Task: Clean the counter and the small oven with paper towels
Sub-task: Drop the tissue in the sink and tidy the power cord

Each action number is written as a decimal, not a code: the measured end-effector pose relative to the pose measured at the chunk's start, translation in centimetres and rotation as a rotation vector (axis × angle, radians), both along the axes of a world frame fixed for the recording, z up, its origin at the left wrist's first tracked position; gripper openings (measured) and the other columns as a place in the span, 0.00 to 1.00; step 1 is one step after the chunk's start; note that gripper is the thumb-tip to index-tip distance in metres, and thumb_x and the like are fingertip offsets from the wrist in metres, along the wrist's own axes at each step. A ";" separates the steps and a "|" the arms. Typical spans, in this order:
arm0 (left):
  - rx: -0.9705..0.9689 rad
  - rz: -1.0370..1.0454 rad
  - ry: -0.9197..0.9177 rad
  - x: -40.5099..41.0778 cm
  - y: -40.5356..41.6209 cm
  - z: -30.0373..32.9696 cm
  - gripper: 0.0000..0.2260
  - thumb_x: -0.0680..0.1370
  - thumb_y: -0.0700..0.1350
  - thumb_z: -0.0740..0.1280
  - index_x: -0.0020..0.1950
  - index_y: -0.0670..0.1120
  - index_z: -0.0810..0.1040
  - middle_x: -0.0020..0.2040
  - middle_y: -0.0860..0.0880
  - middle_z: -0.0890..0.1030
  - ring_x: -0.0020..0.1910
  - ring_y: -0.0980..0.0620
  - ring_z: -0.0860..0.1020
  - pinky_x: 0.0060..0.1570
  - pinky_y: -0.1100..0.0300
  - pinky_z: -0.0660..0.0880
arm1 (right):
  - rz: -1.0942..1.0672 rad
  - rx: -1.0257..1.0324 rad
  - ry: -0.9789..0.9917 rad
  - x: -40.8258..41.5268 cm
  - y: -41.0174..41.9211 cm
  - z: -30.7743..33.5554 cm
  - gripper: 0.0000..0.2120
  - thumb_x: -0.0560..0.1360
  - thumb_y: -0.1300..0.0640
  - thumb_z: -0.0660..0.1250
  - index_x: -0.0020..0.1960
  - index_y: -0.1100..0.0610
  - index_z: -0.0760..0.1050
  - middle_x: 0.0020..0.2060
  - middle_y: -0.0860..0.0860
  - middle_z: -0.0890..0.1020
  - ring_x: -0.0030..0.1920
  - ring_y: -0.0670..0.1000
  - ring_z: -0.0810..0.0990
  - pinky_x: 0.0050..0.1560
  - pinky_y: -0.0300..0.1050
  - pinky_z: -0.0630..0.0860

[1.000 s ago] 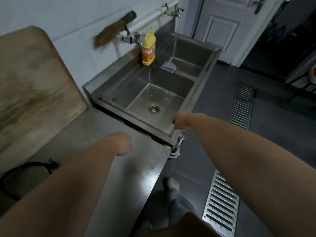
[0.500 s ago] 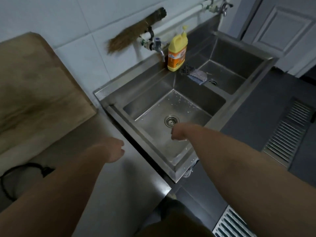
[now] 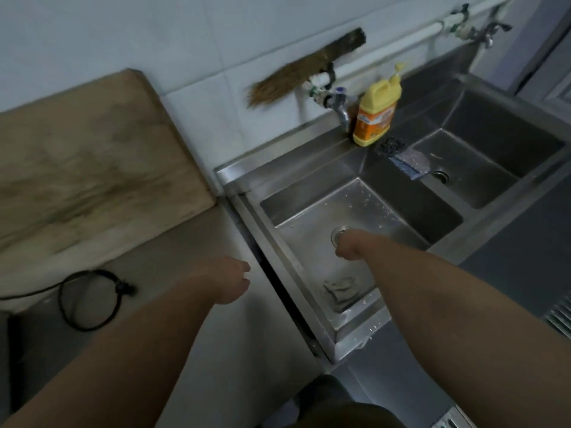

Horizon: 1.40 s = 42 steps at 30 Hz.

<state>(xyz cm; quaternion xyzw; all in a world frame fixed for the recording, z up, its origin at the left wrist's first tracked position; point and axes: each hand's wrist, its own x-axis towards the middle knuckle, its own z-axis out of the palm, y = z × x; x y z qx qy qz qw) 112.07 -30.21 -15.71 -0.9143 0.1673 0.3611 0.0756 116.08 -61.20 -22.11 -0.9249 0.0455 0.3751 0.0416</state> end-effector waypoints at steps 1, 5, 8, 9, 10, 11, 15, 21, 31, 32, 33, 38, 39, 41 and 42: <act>-0.002 0.023 -0.003 -0.3 1.1 0.2 0.24 0.84 0.58 0.53 0.79 0.53 0.62 0.78 0.48 0.65 0.75 0.45 0.65 0.74 0.50 0.63 | 0.021 -0.001 0.013 0.4 1.1 0.0 0.19 0.76 0.53 0.63 0.64 0.60 0.77 0.63 0.58 0.78 0.60 0.59 0.78 0.62 0.51 0.75; -0.011 0.116 0.005 -1.8 5.6 0.3 0.24 0.84 0.57 0.53 0.80 0.53 0.61 0.79 0.48 0.63 0.76 0.44 0.64 0.75 0.50 0.61 | 0.132 0.045 0.004 0.9 6.9 -0.1 0.19 0.77 0.51 0.62 0.62 0.60 0.78 0.63 0.57 0.78 0.61 0.59 0.78 0.60 0.48 0.73; 0.001 0.163 0.002 -3.8 10.3 0.5 0.24 0.84 0.57 0.53 0.80 0.53 0.61 0.80 0.47 0.62 0.76 0.43 0.63 0.74 0.49 0.61 | 0.211 0.053 -0.009 0.9 12.9 -0.3 0.19 0.77 0.51 0.62 0.62 0.62 0.78 0.64 0.59 0.78 0.62 0.60 0.77 0.62 0.48 0.74; 0.002 0.180 0.003 -4.5 11.9 0.6 0.24 0.84 0.57 0.53 0.80 0.53 0.61 0.80 0.47 0.62 0.76 0.43 0.63 0.73 0.49 0.62 | 0.216 0.054 -0.005 0.8 15.0 -0.3 0.20 0.77 0.51 0.61 0.62 0.63 0.77 0.64 0.60 0.78 0.62 0.60 0.77 0.62 0.49 0.74; -0.004 0.208 0.009 -5.1 13.5 0.5 0.24 0.84 0.56 0.53 0.80 0.53 0.60 0.80 0.46 0.62 0.76 0.42 0.63 0.73 0.49 0.62 | 0.213 0.057 0.004 0.7 17.0 -0.2 0.21 0.78 0.50 0.61 0.64 0.64 0.76 0.65 0.60 0.77 0.62 0.60 0.77 0.61 0.48 0.74; -0.014 0.235 0.015 -5.9 15.6 0.3 0.24 0.84 0.55 0.54 0.80 0.52 0.60 0.80 0.46 0.62 0.76 0.42 0.63 0.72 0.49 0.63 | 0.207 0.057 0.008 0.5 19.3 0.0 0.21 0.78 0.50 0.62 0.65 0.63 0.75 0.65 0.60 0.77 0.62 0.60 0.77 0.59 0.48 0.74; -0.026 0.344 0.012 -9.0 23.8 -0.3 0.24 0.84 0.55 0.55 0.80 0.52 0.61 0.79 0.46 0.64 0.75 0.43 0.65 0.71 0.51 0.65 | 0.235 0.062 0.015 -1.4 28.9 1.5 0.16 0.76 0.55 0.65 0.62 0.60 0.78 0.58 0.57 0.80 0.60 0.59 0.78 0.57 0.49 0.75; 0.012 0.576 0.039 -14.4 37.8 -3.0 0.22 0.81 0.51 0.58 0.76 0.49 0.68 0.76 0.45 0.67 0.71 0.44 0.69 0.68 0.53 0.69 | 0.486 0.064 0.036 -3.8 42.7 1.1 0.21 0.79 0.50 0.60 0.66 0.61 0.75 0.65 0.58 0.76 0.63 0.59 0.76 0.65 0.54 0.73; -0.071 0.684 0.045 -17.9 43.3 -5.0 0.18 0.82 0.45 0.63 0.72 0.43 0.73 0.71 0.45 0.71 0.69 0.44 0.71 0.65 0.54 0.71 | 0.674 0.088 0.001 -8.1 54.7 2.3 0.20 0.81 0.52 0.59 0.69 0.59 0.73 0.68 0.57 0.74 0.66 0.58 0.73 0.67 0.51 0.70; -0.118 0.717 0.037 -17.6 43.1 -5.5 0.18 0.82 0.46 0.62 0.72 0.44 0.72 0.71 0.45 0.71 0.68 0.44 0.71 0.64 0.55 0.71 | 0.686 0.080 0.005 -8.1 54.8 2.2 0.20 0.81 0.51 0.59 0.69 0.59 0.73 0.68 0.57 0.74 0.66 0.58 0.73 0.67 0.51 0.70; -0.135 0.725 0.022 -17.4 42.9 -5.7 0.19 0.82 0.46 0.61 0.72 0.45 0.71 0.71 0.45 0.72 0.68 0.45 0.71 0.64 0.55 0.71 | 0.691 0.074 0.010 -8.0 54.9 2.3 0.20 0.81 0.51 0.59 0.69 0.59 0.73 0.68 0.57 0.74 0.67 0.58 0.73 0.67 0.51 0.70; -0.161 0.780 -0.077 -15.7 43.3 -5.1 0.16 0.81 0.46 0.60 0.68 0.45 0.73 0.68 0.43 0.74 0.66 0.44 0.73 0.65 0.52 0.72 | 0.699 0.068 -0.022 -5.8 54.1 2.0 0.21 0.80 0.51 0.59 0.69 0.60 0.72 0.67 0.57 0.74 0.65 0.58 0.74 0.66 0.51 0.71; -0.142 0.799 -0.086 -15.3 43.7 -4.8 0.16 0.81 0.46 0.60 0.68 0.45 0.73 0.69 0.43 0.74 0.67 0.43 0.73 0.65 0.52 0.72 | 0.701 0.073 -0.034 -5.1 53.9 1.9 0.20 0.81 0.51 0.58 0.67 0.60 0.73 0.66 0.58 0.75 0.63 0.58 0.75 0.62 0.50 0.72; -0.094 0.828 -0.079 -14.4 44.5 -4.7 0.16 0.81 0.45 0.59 0.67 0.44 0.74 0.69 0.43 0.74 0.66 0.42 0.74 0.64 0.51 0.73 | 0.691 0.081 -0.066 -3.6 53.6 1.6 0.17 0.81 0.51 0.57 0.60 0.61 0.76 0.60 0.59 0.78 0.54 0.57 0.77 0.51 0.47 0.72; -0.079 0.832 -0.077 -13.9 44.9 -4.9 0.16 0.81 0.44 0.58 0.67 0.43 0.75 0.68 0.42 0.75 0.65 0.42 0.75 0.63 0.50 0.74 | 0.673 0.098 -0.084 -2.9 53.5 1.4 0.15 0.81 0.52 0.56 0.55 0.61 0.76 0.57 0.59 0.79 0.50 0.57 0.77 0.48 0.46 0.71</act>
